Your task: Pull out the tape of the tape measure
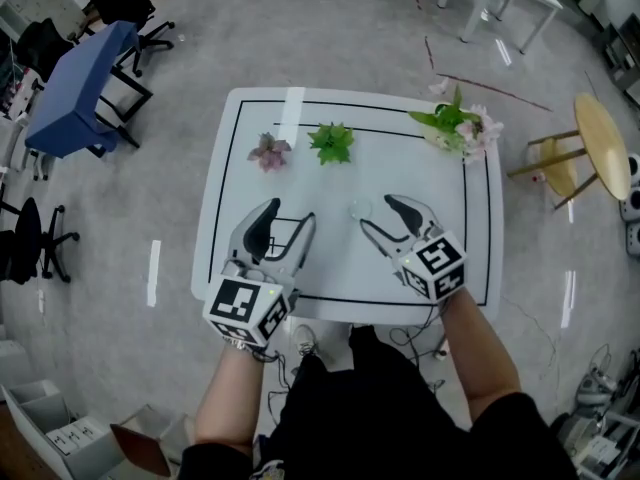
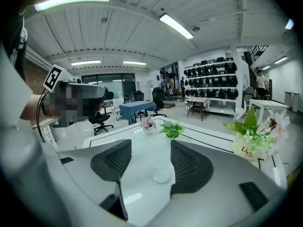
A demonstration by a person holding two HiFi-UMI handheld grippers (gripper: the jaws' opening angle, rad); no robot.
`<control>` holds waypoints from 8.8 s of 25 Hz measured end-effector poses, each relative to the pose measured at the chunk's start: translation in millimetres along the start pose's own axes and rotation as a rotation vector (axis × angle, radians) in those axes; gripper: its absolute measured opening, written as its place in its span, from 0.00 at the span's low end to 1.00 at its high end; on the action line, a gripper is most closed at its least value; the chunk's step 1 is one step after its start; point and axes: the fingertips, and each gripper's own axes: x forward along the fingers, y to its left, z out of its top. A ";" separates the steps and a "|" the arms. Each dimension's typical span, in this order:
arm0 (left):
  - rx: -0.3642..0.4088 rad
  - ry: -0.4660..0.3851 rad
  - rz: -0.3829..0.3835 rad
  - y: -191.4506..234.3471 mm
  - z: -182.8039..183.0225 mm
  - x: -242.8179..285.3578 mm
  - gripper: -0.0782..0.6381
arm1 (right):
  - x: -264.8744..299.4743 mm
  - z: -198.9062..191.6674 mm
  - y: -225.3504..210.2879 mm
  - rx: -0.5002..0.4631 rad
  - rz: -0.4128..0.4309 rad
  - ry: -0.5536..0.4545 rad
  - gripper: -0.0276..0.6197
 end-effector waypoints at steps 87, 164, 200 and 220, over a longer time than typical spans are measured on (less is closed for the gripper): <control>0.137 0.183 -0.644 -90.0 -33.7 -1.0 0.30 | -46.9 46.1 87.1 -0.238 0.539 0.148 0.37; 0.005 0.131 -0.043 -9.2 -11.9 -28.8 0.12 | -54.4 36.8 59.9 0.108 -0.021 0.214 0.37; -0.073 0.164 0.086 54.1 -12.4 -40.6 0.12 | -92.6 11.8 16.0 0.207 -0.211 0.247 0.37; -0.066 0.149 0.128 78.4 -2.1 -54.3 0.12 | -127.8 12.6 3.2 0.228 -0.291 0.226 0.37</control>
